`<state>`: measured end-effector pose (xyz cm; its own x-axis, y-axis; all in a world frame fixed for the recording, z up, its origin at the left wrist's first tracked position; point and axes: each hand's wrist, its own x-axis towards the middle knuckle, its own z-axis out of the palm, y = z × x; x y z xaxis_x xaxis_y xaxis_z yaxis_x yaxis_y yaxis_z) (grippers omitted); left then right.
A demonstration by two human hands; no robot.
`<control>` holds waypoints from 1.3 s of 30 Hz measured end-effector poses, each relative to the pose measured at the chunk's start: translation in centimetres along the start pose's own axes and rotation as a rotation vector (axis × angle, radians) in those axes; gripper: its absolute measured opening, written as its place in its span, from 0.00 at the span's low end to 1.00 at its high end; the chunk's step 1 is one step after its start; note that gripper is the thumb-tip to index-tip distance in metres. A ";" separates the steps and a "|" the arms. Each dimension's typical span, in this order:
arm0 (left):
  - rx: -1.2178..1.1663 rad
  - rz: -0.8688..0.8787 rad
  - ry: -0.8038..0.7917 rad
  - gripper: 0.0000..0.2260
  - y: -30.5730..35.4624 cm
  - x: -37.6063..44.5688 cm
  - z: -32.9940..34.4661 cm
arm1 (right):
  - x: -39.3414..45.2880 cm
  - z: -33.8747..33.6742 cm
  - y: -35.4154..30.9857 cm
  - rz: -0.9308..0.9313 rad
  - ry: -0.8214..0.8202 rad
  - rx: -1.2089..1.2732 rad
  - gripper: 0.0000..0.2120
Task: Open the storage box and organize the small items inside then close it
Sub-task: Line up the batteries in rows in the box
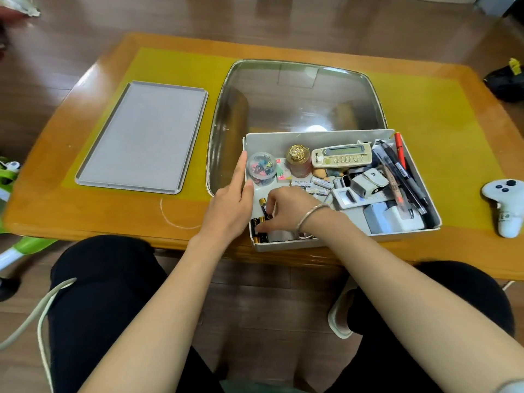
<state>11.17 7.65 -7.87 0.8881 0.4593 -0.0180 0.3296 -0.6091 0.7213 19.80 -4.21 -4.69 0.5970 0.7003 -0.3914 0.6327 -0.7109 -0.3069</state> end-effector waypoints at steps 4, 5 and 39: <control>0.011 0.014 -0.010 0.23 -0.2 0.0 -0.2 | 1.4 1.2 -1.3 0.019 -0.053 -0.121 0.22; 0.010 0.018 -0.011 0.23 -0.3 0.0 -0.3 | 1.5 1.2 -1.3 0.031 -0.036 -0.131 0.20; -0.031 0.011 -0.028 0.23 0.1 -0.4 -0.5 | 0.3 0.1 3.1 -0.036 0.029 -0.290 0.09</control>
<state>10.72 7.73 -7.45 0.9005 0.4338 -0.0287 0.3096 -0.5936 0.7428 21.91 -6.23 -5.85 0.5828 0.7293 -0.3585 0.7657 -0.6405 -0.0582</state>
